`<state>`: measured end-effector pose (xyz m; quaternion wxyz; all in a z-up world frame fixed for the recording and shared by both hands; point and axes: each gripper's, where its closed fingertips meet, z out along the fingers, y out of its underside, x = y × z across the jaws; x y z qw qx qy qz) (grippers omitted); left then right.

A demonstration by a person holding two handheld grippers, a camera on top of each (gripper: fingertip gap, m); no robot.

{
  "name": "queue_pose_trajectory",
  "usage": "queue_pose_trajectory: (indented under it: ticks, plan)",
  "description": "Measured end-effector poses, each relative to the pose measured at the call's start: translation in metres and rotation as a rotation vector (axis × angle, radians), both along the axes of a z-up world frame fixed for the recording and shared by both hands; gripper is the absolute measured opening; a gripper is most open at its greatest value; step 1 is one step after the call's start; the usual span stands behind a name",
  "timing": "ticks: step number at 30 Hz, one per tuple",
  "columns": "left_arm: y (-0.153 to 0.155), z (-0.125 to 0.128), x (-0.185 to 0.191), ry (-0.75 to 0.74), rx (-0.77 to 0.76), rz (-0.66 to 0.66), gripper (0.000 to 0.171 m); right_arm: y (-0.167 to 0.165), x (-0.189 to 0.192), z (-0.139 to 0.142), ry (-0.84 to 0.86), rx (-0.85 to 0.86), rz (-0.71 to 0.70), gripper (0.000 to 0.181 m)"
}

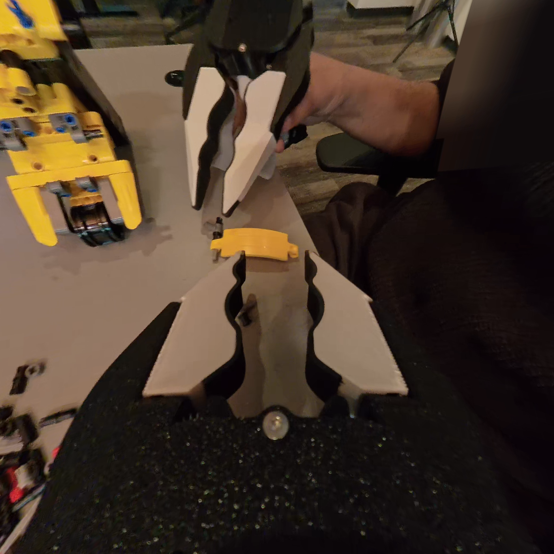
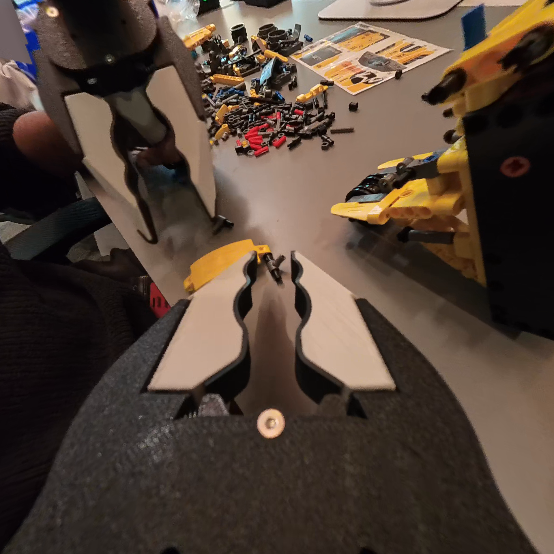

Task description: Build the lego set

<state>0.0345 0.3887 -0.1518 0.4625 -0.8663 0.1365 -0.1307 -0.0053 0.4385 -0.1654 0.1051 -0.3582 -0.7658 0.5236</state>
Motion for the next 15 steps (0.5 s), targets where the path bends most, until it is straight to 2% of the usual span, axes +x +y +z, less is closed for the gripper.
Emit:
queue_pose_trajectory:
  ticks: [4, 15]
  plan:
    - [0.0024, -0.0118, 0.0078, 0.049, -0.045, -0.013, 0.039, 0.0024, -0.0018, -0.0020, -0.018, 0.004, -0.023, 0.020]
    - [0.0035, -0.0070, 0.0064, 0.010, -0.026, -0.001, 0.039, 0.0013, -0.0007, -0.0023, -0.006, 0.015, -0.008, 0.020]
